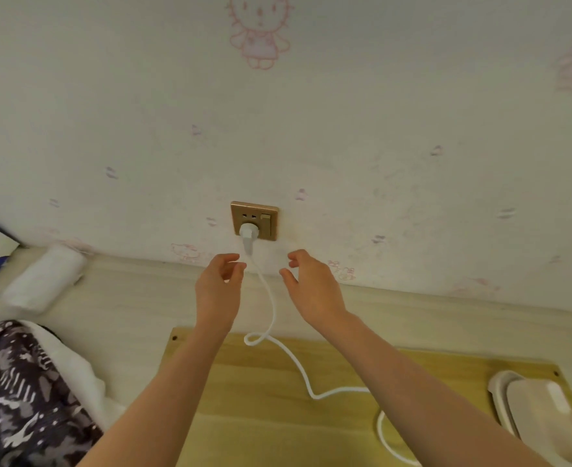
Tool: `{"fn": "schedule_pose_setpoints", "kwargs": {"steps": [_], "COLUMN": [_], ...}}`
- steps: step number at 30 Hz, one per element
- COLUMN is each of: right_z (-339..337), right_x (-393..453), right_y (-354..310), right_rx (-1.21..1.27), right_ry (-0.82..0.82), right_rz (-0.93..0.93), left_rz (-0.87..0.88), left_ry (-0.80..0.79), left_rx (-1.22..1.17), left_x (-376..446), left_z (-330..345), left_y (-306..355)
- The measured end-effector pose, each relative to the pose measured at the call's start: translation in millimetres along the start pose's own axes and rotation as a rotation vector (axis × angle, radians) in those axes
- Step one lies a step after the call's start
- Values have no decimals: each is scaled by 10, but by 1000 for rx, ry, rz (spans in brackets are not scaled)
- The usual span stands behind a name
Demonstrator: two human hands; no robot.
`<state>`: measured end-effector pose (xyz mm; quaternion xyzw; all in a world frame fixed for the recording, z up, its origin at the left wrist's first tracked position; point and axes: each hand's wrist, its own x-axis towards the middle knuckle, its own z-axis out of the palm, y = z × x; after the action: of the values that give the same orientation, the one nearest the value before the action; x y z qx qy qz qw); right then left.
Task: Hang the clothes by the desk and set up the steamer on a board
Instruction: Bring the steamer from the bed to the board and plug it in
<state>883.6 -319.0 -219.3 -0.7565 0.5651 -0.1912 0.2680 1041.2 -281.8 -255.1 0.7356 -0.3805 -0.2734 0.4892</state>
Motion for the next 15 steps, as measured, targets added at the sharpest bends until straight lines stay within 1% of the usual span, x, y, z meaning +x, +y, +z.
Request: {"fn": "schedule_pose_setpoints", "kwargs": {"steps": [4,7,15], "right_z": [-100,-197,-416], "right_x": [-433,-780,-1646], "right_y": [308,544,1213], "right_rx": [-131,-229,-425], "right_ry": [-91,-152,-215], "right_rz": [-48,-64,-114], "left_rz": [30,58,114], "left_ry": [-38,-44,-111], "left_rx": [69,172,511], "left_x": [-494,-909,-2142], "left_z": [6,53,464], "left_y": [-24,-23,-101]}}
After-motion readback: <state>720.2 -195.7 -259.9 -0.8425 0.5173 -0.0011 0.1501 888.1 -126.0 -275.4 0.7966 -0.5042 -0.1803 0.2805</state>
